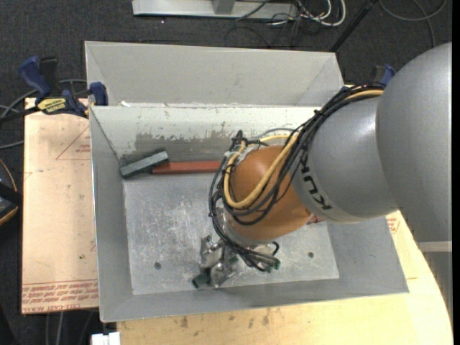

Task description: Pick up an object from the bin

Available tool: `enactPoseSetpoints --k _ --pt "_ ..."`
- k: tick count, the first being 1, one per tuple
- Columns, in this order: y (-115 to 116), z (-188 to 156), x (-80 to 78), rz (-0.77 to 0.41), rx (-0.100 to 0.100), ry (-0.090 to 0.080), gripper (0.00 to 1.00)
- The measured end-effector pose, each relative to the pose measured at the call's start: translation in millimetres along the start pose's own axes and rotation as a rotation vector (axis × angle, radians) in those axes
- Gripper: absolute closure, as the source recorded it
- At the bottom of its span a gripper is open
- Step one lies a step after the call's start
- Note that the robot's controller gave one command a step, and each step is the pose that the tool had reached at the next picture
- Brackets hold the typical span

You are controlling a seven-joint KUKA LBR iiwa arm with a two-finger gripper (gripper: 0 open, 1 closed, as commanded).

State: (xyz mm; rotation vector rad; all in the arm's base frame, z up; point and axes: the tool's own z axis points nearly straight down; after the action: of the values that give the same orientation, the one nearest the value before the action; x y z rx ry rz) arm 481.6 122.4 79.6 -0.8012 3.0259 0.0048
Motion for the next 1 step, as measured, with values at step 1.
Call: enactPoseSetpoints --k 1 --pt "-1.3 -51.5 -6.0 -0.004 -0.003 0.016 1.0"
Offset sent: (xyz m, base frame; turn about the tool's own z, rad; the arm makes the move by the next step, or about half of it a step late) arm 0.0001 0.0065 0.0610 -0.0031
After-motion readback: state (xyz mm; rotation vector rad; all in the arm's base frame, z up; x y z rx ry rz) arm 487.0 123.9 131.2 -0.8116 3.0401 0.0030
